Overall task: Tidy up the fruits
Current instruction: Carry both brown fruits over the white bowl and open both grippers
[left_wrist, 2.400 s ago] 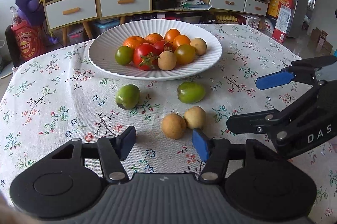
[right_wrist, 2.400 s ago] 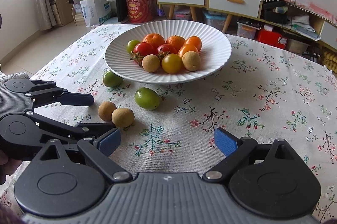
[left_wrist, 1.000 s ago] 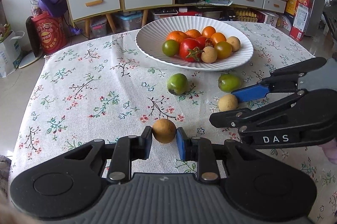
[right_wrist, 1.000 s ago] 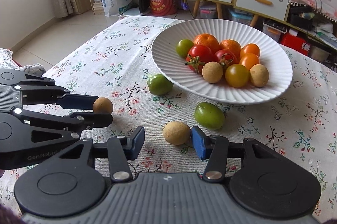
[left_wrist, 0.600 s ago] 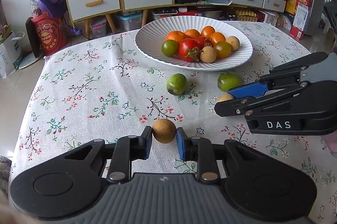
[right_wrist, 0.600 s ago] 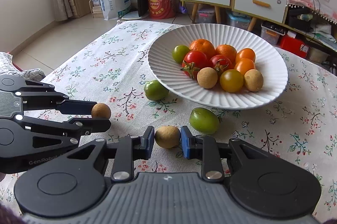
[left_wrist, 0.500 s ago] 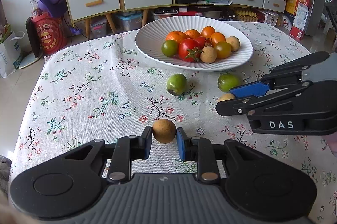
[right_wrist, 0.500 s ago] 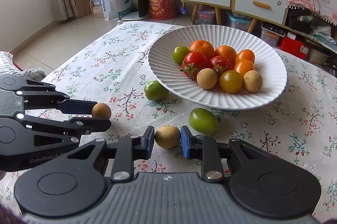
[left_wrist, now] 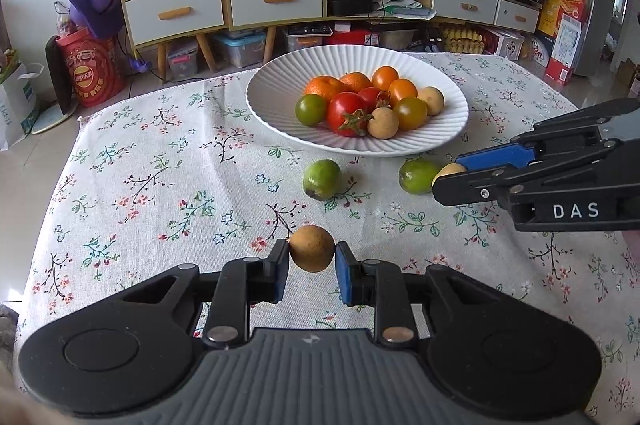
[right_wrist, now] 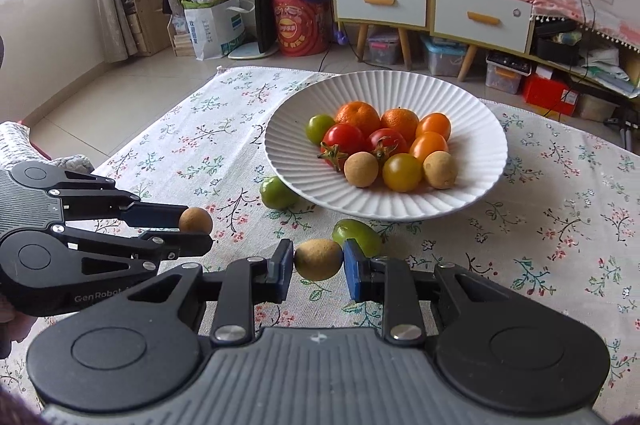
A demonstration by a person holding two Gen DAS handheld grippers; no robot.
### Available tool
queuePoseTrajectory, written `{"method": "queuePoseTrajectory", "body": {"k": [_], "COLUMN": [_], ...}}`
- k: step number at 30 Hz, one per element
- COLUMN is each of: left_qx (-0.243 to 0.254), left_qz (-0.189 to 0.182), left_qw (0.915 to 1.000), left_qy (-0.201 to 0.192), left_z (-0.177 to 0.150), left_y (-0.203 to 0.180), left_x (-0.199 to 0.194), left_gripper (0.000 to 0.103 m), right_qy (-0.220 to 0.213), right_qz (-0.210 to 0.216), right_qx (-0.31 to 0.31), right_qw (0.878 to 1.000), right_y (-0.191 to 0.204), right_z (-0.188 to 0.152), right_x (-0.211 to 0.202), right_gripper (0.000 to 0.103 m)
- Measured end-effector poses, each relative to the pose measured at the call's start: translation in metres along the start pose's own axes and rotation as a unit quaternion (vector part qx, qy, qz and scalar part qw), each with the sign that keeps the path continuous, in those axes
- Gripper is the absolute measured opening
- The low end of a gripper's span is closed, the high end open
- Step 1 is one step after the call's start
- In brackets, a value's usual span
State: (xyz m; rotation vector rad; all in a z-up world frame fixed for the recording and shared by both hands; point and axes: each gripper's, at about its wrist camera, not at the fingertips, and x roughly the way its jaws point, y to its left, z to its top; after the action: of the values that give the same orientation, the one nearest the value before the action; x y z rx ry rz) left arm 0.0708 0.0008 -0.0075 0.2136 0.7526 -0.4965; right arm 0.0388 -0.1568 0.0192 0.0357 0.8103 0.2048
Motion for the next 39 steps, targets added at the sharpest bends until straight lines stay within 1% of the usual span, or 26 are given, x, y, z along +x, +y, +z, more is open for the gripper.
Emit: {"method": "queuePoseTrajectory", "body": {"k": [9,15,22,27,30,32,35,39], "left_qx": [-0.003,-0.007,-0.024,-0.037,-0.035,-0.038,-0.037,-0.044], "left_qz": [-0.011,-0.008,-0.009,0.000,0.003,0.001,-0.007,-0.003], "left_qw": [0.9998,0.9994,0.9981,0.9980,0.9982,0.9982,0.9988,0.9989], "left_qy": [-0.018,-0.034,-0.056,-0.051,-0.049,-0.046,-0.030,-0.018], "left_z": [0.015,0.030,0.053,0.065,0.077,0.087,0.102,0.117], "left_y": [-0.010,-0.015,-0.017,-0.018,-0.017,-0.015,-0.012,-0.009], "left_x": [-0.003,-0.002,0.003,0.012,0.021,0.028,0.044,0.063], "left_gripper": [0.021,0.021,0.021,0.021,0.021,0.021,0.021,0.021], "right_qy": [-0.028,-0.047,-0.061,-0.054,-0.055,-0.052,-0.048,-0.049], "right_qz": [-0.001,-0.010,-0.022,-0.029,-0.035,-0.032,-0.033,-0.034], "right_qx": [0.021,0.040,0.088,0.131,0.149,0.166,0.186,0.201], "right_qw": [0.999,0.998,0.994,0.990,0.987,0.984,0.981,0.978], "right_y": [-0.012,-0.020,-0.041,-0.056,-0.064,-0.071,-0.080,-0.089], "right_z": [0.011,0.023,0.041,0.045,0.047,0.046,0.043,0.040], "right_x": [-0.012,-0.013,-0.004,0.007,0.012,0.016,0.021,0.023], "right_gripper": [0.024,0.024,0.024,0.024,0.024,0.024,0.024,0.025]}}
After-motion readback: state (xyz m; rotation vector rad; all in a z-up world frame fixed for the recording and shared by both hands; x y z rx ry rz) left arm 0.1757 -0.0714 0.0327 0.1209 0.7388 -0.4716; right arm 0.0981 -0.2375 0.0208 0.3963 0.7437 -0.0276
